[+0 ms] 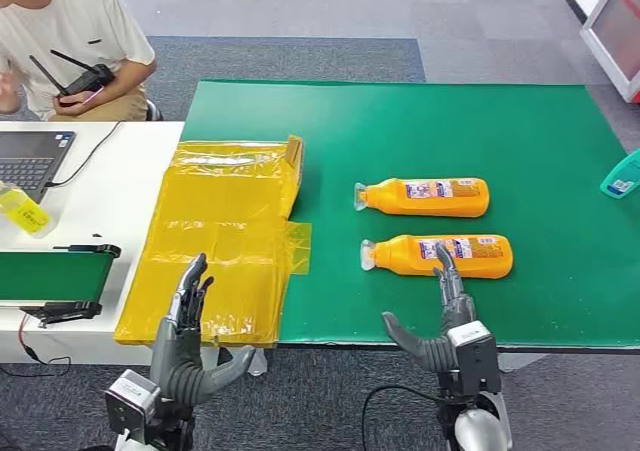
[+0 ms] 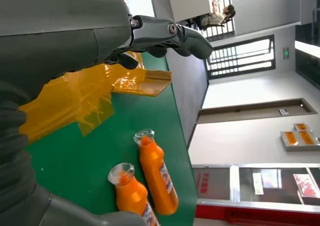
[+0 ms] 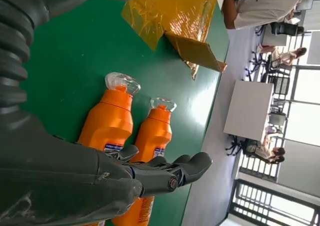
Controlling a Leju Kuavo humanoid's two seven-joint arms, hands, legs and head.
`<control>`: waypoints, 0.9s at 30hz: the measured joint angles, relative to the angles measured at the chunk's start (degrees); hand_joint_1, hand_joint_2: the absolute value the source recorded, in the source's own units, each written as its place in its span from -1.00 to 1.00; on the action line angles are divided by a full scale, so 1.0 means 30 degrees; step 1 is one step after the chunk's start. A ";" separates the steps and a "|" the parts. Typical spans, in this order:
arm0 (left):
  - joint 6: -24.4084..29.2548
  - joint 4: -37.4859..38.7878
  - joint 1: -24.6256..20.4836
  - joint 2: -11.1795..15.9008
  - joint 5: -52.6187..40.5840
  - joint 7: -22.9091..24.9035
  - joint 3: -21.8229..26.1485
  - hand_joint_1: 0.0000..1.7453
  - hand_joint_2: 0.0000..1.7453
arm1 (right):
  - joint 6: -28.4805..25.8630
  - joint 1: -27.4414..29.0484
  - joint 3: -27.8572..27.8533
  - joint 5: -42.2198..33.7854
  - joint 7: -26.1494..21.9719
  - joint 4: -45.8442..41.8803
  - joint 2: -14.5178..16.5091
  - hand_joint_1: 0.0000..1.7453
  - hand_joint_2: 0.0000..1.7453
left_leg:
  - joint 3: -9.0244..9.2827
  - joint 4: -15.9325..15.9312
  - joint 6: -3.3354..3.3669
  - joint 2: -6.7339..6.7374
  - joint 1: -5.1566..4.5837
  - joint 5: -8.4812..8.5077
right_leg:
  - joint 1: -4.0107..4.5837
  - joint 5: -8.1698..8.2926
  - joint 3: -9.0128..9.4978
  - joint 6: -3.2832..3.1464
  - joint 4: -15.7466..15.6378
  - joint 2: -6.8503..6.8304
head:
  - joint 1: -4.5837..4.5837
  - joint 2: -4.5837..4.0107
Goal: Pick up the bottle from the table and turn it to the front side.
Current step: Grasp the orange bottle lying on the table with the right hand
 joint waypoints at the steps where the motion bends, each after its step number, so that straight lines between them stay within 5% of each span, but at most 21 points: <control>1: -0.0004 0.0000 0.0001 0.0004 0.0086 -0.0067 0.0005 -1.00 1.00 | -0.0045 -0.0039 0.0060 0.0059 0.0046 0.0000 -0.0008 -1.00 1.00 | 0.0000 0.0000 0.0000 0.0000 0.0000 0.0000 | 0.0000 0.0000 0.0001 0.0000 0.0000 0.0000 | 0.0000 0.0000; 9: -0.1610 -0.0104 0.0200 -0.0047 0.0520 -0.0570 0.0841 -1.00 1.00 | -0.1245 -0.0442 0.1411 0.0599 0.0441 0.0109 -0.0144 -1.00 1.00 | 0.0001 0.0000 -0.0003 -0.0001 0.0001 0.0003 | 0.0003 -0.0003 0.0001 -0.0003 0.0001 -0.0001 | -0.0007 0.0000; 19: -0.1357 -0.0108 0.0233 -0.0077 0.0349 0.0046 0.0998 -1.00 1.00 | -0.1457 -0.0407 0.1517 0.1595 0.0986 0.0078 -0.0191 -1.00 1.00 | 0.0000 0.0000 0.0001 -0.0001 0.0000 -0.0001 | -0.0001 -0.0003 -0.0002 -0.0001 0.0000 0.0000 | -0.0004 0.0000; 22: -0.1637 -0.0224 0.0295 -0.0093 0.0500 0.0060 0.1173 -1.00 1.00 | -0.3726 -0.0433 0.1776 0.6589 0.2000 -0.0261 -0.0282 -1.00 1.00 | 0.0000 0.0000 -0.0001 -0.0001 0.0000 0.0000 | 0.0001 -0.0003 -0.0001 -0.0002 0.0000 0.0000 | -0.0006 0.0000; 27: -0.2253 -0.0315 0.0363 -0.0122 0.0197 0.0128 0.1353 -1.00 1.00 | -0.6080 -0.0949 0.2802 1.8869 0.6923 -0.0699 -0.1285 -1.00 1.00 | -0.0001 0.0000 0.0000 0.0000 0.0001 0.0001 | -0.0001 -0.0001 0.0002 0.0000 0.0000 -0.0001 | -0.0004 0.0000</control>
